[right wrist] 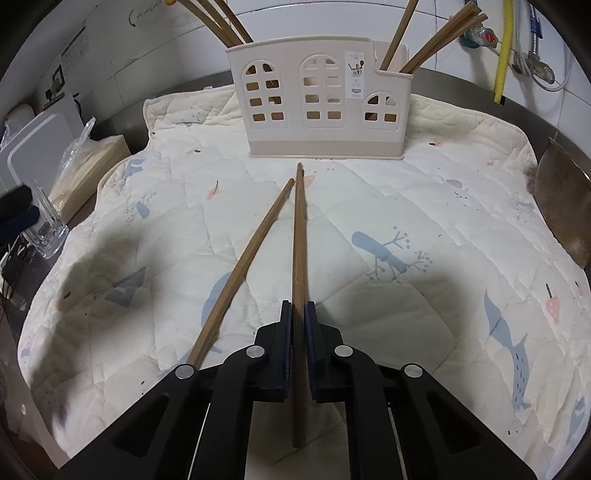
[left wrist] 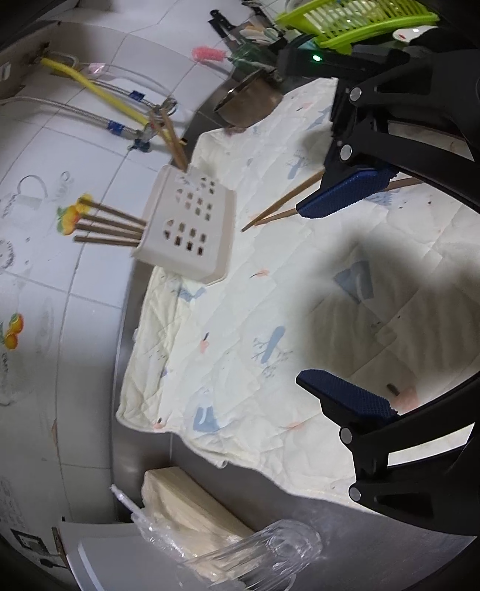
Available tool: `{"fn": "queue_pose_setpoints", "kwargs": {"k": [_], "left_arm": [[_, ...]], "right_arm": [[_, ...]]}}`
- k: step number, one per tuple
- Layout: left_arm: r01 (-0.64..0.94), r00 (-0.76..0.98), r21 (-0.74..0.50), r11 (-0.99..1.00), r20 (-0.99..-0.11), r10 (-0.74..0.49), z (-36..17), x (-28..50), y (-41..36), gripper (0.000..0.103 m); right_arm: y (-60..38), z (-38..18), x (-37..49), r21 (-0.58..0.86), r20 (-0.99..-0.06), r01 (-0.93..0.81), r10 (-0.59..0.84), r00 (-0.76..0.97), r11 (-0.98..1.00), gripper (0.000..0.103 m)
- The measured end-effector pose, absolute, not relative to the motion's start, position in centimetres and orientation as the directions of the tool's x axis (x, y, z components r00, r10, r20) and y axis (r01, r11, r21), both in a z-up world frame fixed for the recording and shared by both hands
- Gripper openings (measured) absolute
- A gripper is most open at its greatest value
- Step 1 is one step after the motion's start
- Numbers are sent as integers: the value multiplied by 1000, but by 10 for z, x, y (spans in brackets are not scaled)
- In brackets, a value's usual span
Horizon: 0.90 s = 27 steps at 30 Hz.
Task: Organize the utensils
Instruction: 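Close the right tool on a chopstick while the left tool grasps another chopstick, then lift the right tool's chopstick toward the holder while the left tool lifts its chopstick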
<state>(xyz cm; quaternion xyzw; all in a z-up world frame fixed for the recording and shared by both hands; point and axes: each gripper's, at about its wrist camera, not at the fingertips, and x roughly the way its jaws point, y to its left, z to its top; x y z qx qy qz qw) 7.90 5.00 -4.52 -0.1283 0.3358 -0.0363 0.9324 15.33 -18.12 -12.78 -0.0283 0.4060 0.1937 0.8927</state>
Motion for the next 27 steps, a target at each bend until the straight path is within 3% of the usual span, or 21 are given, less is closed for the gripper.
{"fn": "queue_pose_setpoints", "kwargs": {"k": [7, 13, 16, 21, 27], "left_arm": [[53, 723, -244, 968, -659, -206, -63, 78, 14, 76], [122, 678, -250, 960, -686, -265, -77, 82, -18, 66], [143, 651, -259, 955, -703, -288, -86, 87, -32, 57], [158, 602, -293, 943, -729, -327, -100, 99, -50, 32], [153, 576, -278, 948, -755, -314, -111, 110, -67, 22]], "right_arm": [[-192, -111, 141, 120, -695, -370, 344, 631, 921, 7], [-208, -93, 129, 136, -650, -367, 362, 668, 920, 7], [-218, -84, 124, 146, -626, -361, 368, 687, 921, 7], [-231, -71, 115, 154, -593, -358, 376, 712, 921, 7], [-239, -74, 110, 158, -597, -359, 379, 707, 920, 7]]}}
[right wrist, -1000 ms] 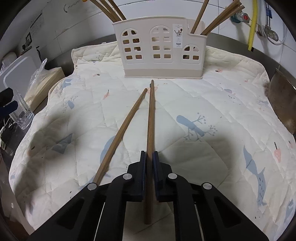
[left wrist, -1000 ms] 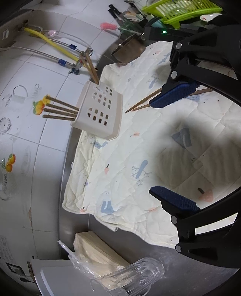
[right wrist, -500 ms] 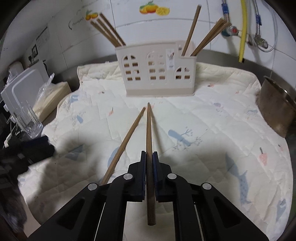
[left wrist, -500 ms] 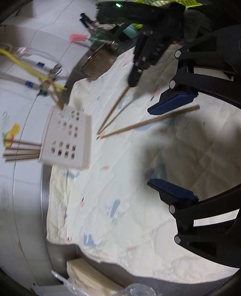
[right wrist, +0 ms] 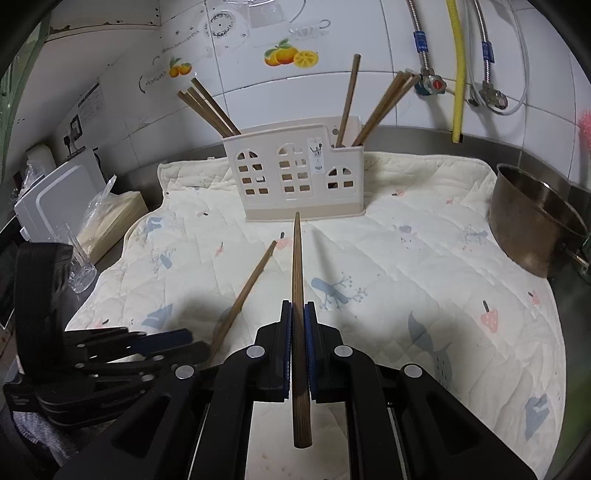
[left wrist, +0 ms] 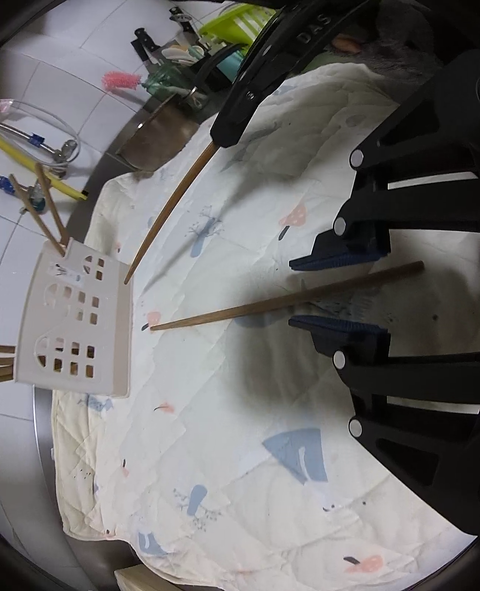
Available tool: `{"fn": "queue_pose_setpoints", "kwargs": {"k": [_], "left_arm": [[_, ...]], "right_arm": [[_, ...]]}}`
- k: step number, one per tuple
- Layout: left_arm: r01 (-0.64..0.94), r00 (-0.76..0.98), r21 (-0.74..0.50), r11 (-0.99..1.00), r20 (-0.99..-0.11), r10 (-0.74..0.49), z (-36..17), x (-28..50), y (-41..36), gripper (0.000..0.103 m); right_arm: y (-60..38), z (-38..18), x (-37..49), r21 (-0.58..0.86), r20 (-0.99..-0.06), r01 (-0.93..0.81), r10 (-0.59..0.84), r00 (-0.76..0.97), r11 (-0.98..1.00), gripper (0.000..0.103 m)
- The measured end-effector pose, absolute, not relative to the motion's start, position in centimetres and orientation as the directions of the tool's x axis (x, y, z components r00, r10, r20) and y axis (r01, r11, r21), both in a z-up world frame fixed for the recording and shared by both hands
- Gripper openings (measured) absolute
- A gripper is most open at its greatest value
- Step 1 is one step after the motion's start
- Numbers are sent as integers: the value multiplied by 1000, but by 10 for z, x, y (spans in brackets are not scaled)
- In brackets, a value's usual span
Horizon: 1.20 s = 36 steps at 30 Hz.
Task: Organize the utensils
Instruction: 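Lift the right tool's chopstick toward the holder while the left tool lifts its chopstick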
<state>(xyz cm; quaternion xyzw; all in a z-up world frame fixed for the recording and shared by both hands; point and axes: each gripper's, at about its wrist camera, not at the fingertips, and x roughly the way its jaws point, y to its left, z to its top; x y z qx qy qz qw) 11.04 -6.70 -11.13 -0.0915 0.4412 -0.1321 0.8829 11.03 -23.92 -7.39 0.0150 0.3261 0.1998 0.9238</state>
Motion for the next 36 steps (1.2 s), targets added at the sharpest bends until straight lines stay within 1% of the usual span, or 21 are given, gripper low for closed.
{"fn": "queue_pose_setpoints", "kwargs": {"k": [7, 9, 14, 17, 26, 32, 36], "left_arm": [[117, 563, -261, 958, -777, -280, -119, 120, -73, 13], [108, 563, -253, 961, -781, -269, -119, 122, -74, 9], [107, 567, -240, 965, -783, -257, -114, 122, -72, 6], [116, 587, -244, 963, -765, -265, -101, 118, -66, 5], [133, 693, -225, 965, -676, -253, -45, 118, -42, 5], [138, 724, -202, 970, -647, -238, -25, 123, -35, 5], [140, 731, -197, 970, -640, -235, -20, 126, -32, 5]], "right_arm": [[-245, -82, 110, 177, -607, -347, 380, 699, 921, 7], [-246, -82, 110, 178, -605, -346, 380, 700, 921, 7], [-246, -81, 111, 185, -602, -343, 382, 701, 921, 7], [-245, -77, 111, 188, -594, -343, 385, 706, 920, 7], [-237, -70, 114, 160, -598, -355, 376, 708, 921, 7], [-230, -85, 119, 139, -651, -356, 356, 670, 924, 7], [-229, -94, 119, 140, -671, -353, 351, 653, 925, 7]]}}
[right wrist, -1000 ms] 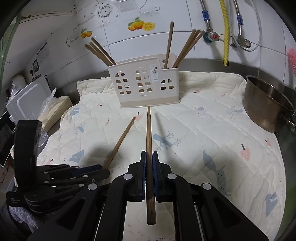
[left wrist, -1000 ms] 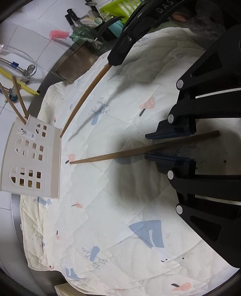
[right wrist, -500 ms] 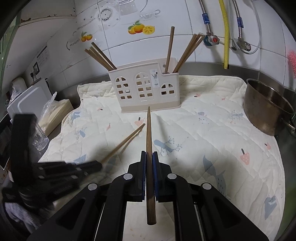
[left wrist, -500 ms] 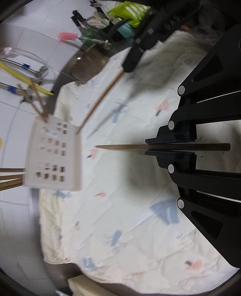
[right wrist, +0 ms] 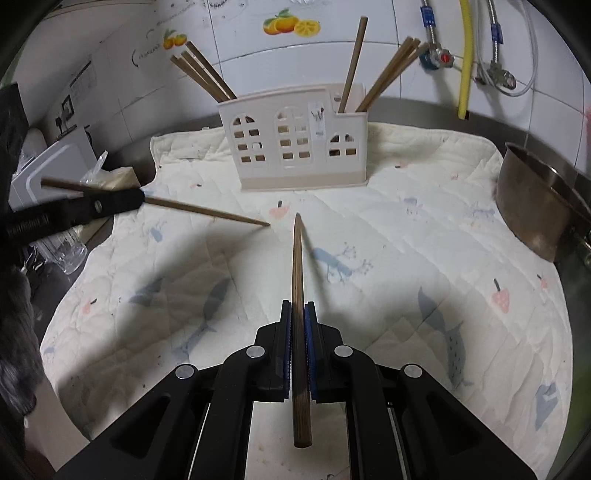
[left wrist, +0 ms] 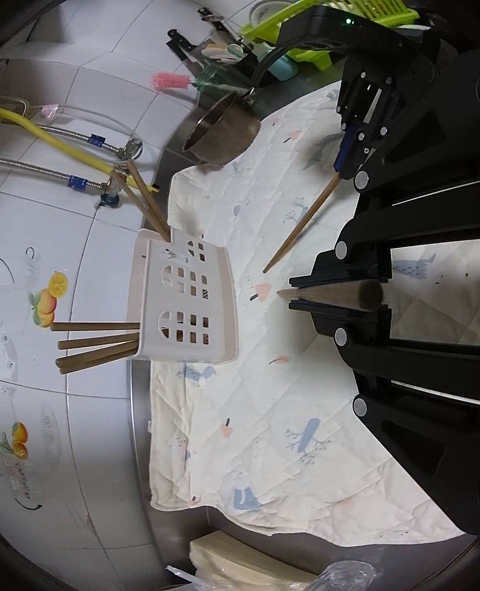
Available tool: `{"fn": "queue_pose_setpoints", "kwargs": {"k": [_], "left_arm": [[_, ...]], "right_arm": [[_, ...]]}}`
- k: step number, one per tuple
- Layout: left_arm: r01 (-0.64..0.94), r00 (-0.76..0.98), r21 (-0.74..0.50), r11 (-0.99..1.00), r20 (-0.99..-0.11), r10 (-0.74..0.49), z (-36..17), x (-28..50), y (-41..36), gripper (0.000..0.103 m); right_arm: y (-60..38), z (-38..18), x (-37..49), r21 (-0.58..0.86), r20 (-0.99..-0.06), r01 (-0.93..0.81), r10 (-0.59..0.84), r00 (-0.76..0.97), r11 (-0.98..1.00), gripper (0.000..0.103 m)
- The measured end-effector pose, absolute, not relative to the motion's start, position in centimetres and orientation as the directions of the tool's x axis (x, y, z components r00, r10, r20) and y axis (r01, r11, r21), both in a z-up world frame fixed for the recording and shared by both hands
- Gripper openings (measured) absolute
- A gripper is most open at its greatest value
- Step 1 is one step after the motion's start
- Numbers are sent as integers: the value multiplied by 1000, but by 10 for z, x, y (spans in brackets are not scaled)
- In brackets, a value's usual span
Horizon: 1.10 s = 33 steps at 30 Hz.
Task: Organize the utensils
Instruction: 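Lift the right tool's chopstick toward the holder while the left tool lifts its chopstick, then carry the right tool's chopstick upright toward the holder while the left tool carries its chopstick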
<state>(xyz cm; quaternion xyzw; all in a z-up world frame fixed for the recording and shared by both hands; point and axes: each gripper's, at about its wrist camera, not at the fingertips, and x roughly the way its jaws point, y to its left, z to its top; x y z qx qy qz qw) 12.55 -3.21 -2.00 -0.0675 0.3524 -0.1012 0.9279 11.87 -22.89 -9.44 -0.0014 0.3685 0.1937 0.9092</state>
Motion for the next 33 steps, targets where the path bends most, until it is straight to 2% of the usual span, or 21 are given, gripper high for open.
{"fn": "queue_pose_setpoints", "kwargs": {"k": [12, 22, 33], "left_arm": [[160, 736, -186, 969, -632, -243, -11, 136, -30, 5], [176, 734, -181, 968, -630, -252, -11, 138, -31, 5], [183, 735, -179, 967, -628, -255, -11, 141, -32, 5]], "right_arm": [[-224, -60, 121, 125, -598, -377, 373, 709, 918, 7], [-225, -91, 121, 160, -659, -361, 371, 654, 919, 7], [-235, -75, 114, 186, -604, -340, 380, 700, 922, 8]]}}
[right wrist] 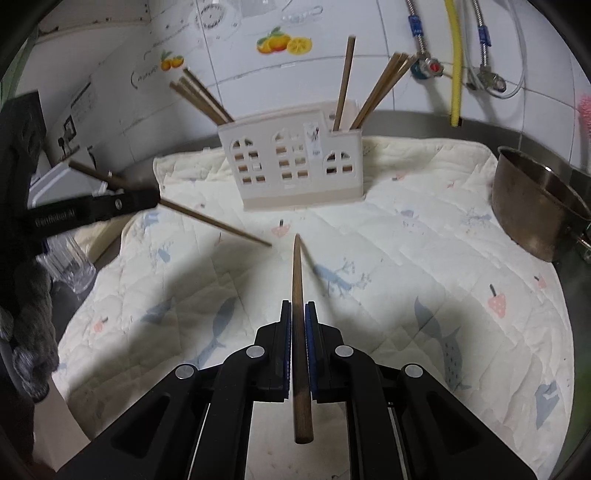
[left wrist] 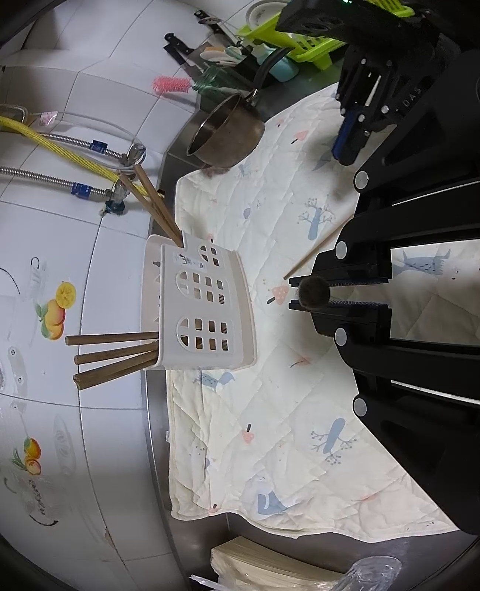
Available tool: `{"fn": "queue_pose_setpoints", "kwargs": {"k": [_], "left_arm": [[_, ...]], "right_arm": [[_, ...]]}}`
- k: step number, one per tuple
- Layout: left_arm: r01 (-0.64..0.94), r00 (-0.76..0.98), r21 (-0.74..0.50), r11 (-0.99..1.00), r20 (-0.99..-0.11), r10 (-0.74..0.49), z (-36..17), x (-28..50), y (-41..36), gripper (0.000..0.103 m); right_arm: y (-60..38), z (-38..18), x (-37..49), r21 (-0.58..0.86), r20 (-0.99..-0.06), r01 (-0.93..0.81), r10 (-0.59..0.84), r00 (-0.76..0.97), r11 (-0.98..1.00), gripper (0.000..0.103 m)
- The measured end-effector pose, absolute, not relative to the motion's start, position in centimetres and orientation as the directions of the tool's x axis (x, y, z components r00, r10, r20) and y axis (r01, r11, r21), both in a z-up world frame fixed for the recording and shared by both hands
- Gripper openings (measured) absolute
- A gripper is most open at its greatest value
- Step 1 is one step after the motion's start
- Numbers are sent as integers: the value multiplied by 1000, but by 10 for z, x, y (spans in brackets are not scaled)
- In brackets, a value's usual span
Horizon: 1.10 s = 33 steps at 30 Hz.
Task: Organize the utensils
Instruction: 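Carry the right tool's chopstick upright toward the holder while the left tool carries its chopstick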
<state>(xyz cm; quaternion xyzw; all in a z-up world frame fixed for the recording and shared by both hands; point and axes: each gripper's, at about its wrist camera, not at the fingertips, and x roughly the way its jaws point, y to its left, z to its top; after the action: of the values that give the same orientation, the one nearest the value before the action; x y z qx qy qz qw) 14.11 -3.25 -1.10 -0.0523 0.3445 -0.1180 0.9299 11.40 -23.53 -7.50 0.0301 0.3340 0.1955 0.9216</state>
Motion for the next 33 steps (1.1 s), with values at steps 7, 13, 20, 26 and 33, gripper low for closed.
{"fn": "queue_pose_setpoints", "kwargs": {"k": [7, 13, 20, 26, 33], "left_arm": [[184, 737, -174, 967, -627, -253, -11, 141, -31, 5], [187, 734, -180, 966, -628, -259, -12, 141, -32, 5], [186, 734, -178, 966, -629, -257, -13, 142, -32, 5], [180, 735, -179, 967, -630, -253, -13, 143, -30, 5], [184, 733, -182, 966, -629, -258, -12, 142, -31, 5]], "right_arm": [[-234, -70, 119, 190, -596, -341, 384, 705, 921, 8], [-237, -92, 111, 186, -651, -339, 374, 660, 922, 14], [-237, -122, 102, 178, -706, -331, 355, 613, 927, 16], [-237, -135, 94, 171, -720, -330, 346, 601, 928, 15], [-230, -135, 91, 100, -724, -334, 299, 621, 937, 8]]}}
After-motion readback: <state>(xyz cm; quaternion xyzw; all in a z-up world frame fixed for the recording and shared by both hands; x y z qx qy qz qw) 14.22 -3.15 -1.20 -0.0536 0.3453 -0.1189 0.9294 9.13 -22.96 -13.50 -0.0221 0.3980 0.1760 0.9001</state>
